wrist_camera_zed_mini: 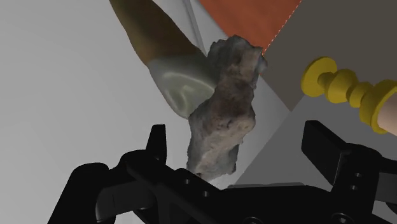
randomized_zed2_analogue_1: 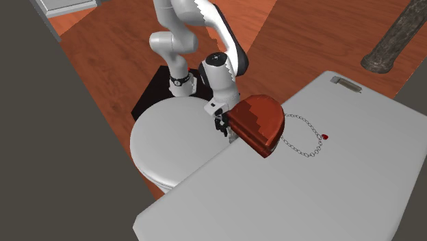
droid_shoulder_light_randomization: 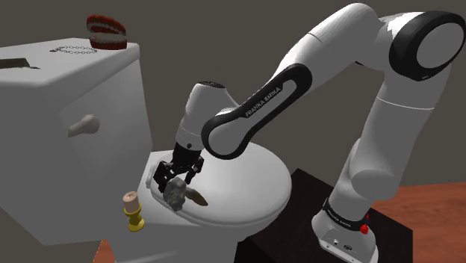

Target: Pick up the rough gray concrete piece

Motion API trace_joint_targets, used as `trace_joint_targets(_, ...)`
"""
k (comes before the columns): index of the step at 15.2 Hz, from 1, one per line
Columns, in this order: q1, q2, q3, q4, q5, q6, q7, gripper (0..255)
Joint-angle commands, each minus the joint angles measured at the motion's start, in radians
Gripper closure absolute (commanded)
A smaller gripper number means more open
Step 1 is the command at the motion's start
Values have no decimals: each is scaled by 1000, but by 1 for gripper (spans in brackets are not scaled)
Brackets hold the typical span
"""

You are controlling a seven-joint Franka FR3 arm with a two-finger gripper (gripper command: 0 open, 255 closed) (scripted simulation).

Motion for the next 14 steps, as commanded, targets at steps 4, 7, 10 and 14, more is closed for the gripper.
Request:
trace_joint_targets(4,1,5,0,-3,-2,8,1,255)
trace_joint_targets(7,1,4,0,-3,-1,7,0,255)
trace_joint_targets(10,0,6,0,-4,-2,10,0,255)
trace_joint_targets(14,-4,-38,2,13,21,-47,-10,255)
